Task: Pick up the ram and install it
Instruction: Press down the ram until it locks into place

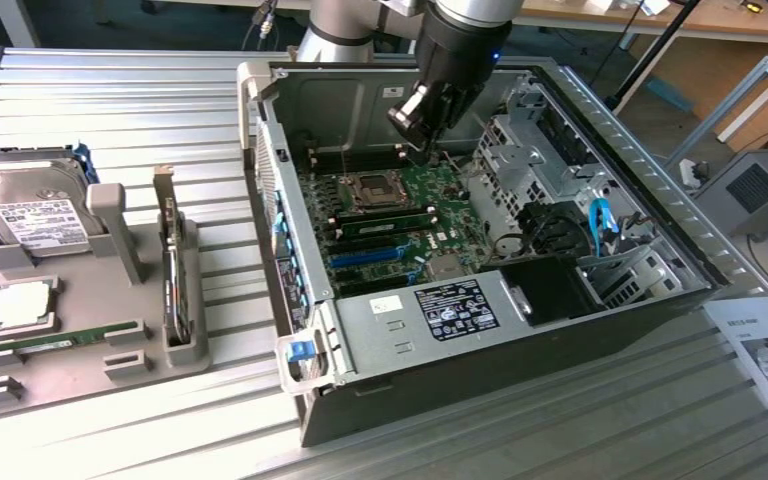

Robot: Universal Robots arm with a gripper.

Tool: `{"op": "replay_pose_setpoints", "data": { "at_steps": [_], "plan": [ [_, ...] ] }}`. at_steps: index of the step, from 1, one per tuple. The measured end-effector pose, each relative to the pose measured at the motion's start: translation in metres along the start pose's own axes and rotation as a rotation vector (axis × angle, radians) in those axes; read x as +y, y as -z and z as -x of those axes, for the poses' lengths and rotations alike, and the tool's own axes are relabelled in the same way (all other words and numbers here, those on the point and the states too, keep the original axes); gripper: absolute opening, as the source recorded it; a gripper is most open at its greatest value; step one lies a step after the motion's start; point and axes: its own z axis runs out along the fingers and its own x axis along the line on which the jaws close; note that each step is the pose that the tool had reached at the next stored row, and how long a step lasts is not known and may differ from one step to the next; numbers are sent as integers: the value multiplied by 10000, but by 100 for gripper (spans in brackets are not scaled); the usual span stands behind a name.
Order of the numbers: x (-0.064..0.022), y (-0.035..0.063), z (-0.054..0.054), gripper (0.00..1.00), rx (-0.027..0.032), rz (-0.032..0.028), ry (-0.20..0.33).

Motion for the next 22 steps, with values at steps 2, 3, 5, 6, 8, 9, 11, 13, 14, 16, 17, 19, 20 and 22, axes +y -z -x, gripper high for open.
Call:
{"op": "replay_pose_setpoints", "data": {
  "at_steps": [2, 3, 5, 6, 8, 9, 11, 13, 14, 16, 17, 19, 20, 22],
  "plan": [
    [0, 0, 0, 11, 2, -9, -168],
    [0, 0, 0, 11, 2, -13, -254],
    [0, 0, 0, 11, 3, -22, -417],
    [0, 0, 0, 11, 3, -25, -499],
    [0, 0, 0, 11, 4, -35, -684],
    [0, 0, 0, 11, 5, -41, -798],
    [0, 0, 0, 11, 6, -52, -1018],
    [0, 0, 0, 11, 8, -62, -1217],
    [0, 0, 0, 11, 8, -68, -1316],
    [0, 0, 0, 11, 9, -78, -1517],
    [0, 0, 0, 11, 10, -84, -1638],
    [0, 0, 0, 11, 12, -94, -1845],
    [0, 0, 0, 11, 11, -99, -1950],
    [0, 0, 0, 11, 14, -124, -2421]
  ]
}}
